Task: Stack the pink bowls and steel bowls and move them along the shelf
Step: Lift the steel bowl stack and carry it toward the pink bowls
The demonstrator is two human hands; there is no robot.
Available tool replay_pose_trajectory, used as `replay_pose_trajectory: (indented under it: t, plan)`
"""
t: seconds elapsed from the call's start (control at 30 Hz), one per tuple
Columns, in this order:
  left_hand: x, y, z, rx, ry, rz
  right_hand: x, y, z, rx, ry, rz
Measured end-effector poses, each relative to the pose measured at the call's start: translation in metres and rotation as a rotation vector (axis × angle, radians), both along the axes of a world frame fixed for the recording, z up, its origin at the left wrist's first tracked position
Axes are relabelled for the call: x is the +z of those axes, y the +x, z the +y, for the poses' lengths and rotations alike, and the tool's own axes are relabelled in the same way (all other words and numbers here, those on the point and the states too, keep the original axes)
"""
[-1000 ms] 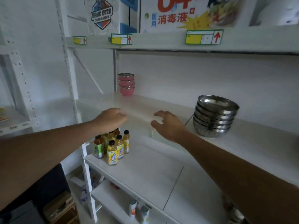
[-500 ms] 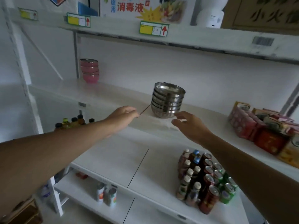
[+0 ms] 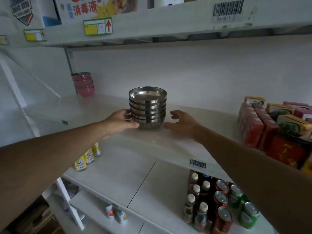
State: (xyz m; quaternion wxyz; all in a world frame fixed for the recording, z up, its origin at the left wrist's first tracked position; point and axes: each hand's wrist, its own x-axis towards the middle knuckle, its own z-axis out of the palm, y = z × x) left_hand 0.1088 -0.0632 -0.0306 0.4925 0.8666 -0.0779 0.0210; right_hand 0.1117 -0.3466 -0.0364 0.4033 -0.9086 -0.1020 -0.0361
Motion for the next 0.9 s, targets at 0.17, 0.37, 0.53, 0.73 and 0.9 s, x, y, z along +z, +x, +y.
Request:
replay_pose_trajectory:
  t: [0.17, 0.37, 0.53, 0.73, 0.9]
  plan:
    - [-0.008, 0.014, -0.001, -0.036, -0.069, 0.032, -0.001, 0.028, 0.010, 0.101, 0.041, 0.055]
    - [-0.005, 0.015, 0.015, -0.043, -0.090, 0.012, -0.001, 0.044, 0.029, 0.134, 0.072, 0.007]
    - [0.007, 0.008, 0.062, -0.023, -0.123, -0.020, 0.014, 0.055, 0.074, 0.193, 0.070, -0.022]
    - [0.025, -0.001, 0.154, 0.014, -0.116, -0.041, 0.030, 0.062, 0.160, 0.286, 0.139, -0.011]
    - [0.027, -0.005, 0.232, 0.055, -0.096, -0.037, 0.033, 0.066, 0.237, 0.351, 0.141, -0.001]
